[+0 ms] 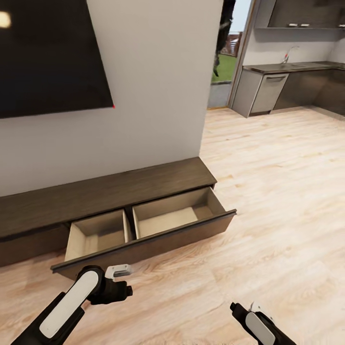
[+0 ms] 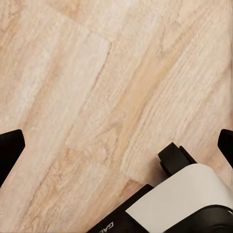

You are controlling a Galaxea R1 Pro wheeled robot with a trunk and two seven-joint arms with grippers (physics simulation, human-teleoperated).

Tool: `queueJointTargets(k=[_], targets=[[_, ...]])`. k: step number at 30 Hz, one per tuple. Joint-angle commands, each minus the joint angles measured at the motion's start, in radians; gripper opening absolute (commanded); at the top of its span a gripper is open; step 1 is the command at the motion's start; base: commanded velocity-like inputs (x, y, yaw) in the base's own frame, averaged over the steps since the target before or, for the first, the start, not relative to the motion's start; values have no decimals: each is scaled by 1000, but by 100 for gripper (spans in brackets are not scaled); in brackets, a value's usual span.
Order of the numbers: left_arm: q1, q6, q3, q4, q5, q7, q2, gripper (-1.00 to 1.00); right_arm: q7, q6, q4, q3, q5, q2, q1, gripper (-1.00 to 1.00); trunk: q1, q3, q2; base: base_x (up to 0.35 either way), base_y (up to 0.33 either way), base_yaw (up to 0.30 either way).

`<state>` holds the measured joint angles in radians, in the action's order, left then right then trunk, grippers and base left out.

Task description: Place each of the two pumpkins and all three candles from the living room inside a cabinet in the living room (use any cabinet), then make sure every cabinet is closed, and position the cauldron so it is next to a table in the living room.

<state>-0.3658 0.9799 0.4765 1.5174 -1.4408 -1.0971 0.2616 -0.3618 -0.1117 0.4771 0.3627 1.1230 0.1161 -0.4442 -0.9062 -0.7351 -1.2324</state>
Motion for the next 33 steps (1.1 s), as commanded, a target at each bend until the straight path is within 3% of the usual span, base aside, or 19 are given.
queueJointTargets(k=[1, 33], targets=[[-1, 2, 2, 1, -9, -10, 1, 100, -7, -3, 2, 7, 5, 1, -1, 100, 0, -2, -1, 0, 0, -219], [-1, 2, 10, 1, -4, -10, -5, 100, -5, -2, 2, 7, 22, 1, -1, 100, 0, -37, -1, 0, 0, -219]])
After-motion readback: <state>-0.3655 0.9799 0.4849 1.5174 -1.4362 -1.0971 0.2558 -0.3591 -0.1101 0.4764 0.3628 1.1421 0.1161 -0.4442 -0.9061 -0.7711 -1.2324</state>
